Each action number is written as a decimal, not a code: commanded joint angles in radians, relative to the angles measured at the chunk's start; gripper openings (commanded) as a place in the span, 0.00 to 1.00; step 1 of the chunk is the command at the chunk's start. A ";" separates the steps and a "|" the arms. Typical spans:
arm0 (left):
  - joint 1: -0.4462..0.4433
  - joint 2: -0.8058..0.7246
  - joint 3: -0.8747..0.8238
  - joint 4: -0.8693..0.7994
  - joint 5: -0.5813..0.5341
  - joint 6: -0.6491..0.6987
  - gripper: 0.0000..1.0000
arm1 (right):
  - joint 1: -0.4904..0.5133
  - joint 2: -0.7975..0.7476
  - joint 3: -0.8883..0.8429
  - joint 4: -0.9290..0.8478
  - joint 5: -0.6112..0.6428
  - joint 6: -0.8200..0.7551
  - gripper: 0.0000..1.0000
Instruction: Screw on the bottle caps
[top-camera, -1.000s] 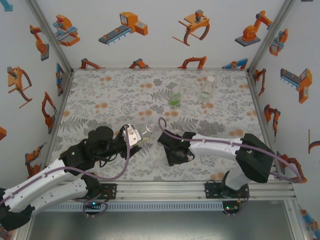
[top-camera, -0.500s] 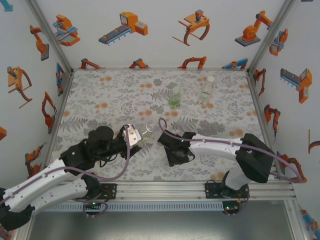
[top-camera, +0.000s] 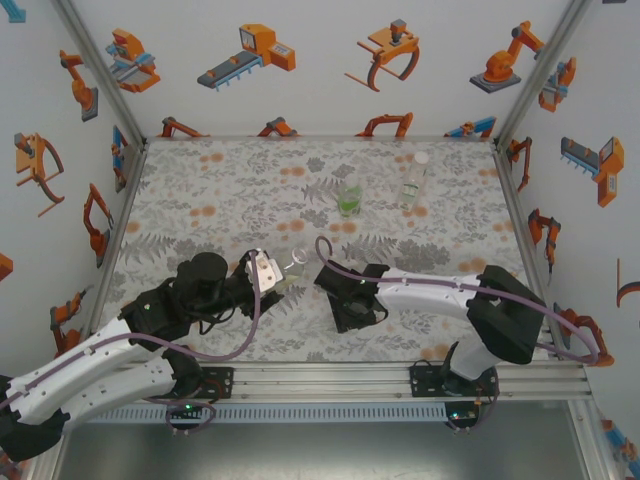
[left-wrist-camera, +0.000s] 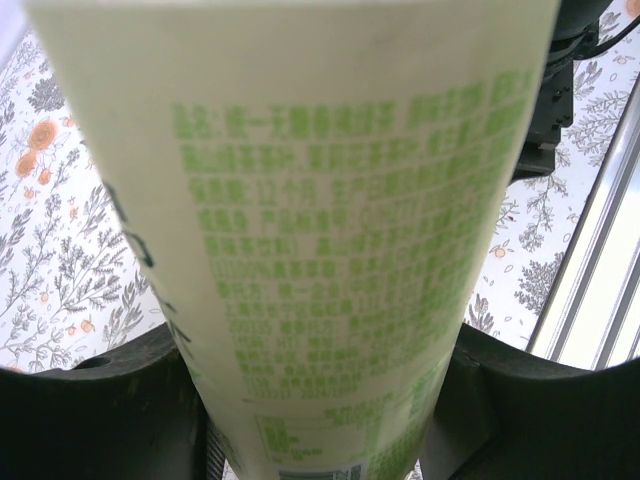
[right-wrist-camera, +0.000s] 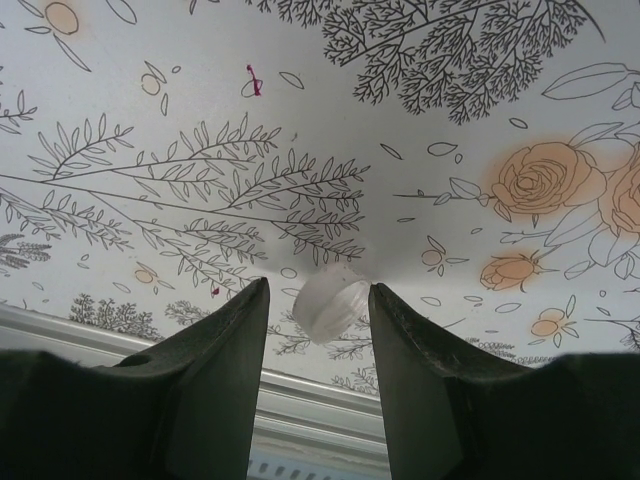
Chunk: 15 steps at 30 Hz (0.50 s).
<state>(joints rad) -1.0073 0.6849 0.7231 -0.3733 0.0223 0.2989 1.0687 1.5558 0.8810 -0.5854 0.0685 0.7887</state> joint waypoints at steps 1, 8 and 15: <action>0.001 -0.001 -0.009 0.033 0.004 -0.015 0.00 | 0.006 0.023 -0.006 0.014 0.004 -0.007 0.45; 0.001 -0.001 -0.009 0.033 0.002 -0.015 0.00 | 0.006 0.032 -0.028 0.045 0.001 0.000 0.41; 0.001 -0.001 -0.010 0.034 0.000 -0.013 0.00 | 0.004 0.010 -0.032 0.050 0.011 0.000 0.28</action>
<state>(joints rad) -1.0073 0.6849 0.7231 -0.3733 0.0223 0.2989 1.0687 1.5761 0.8677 -0.5404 0.0685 0.7883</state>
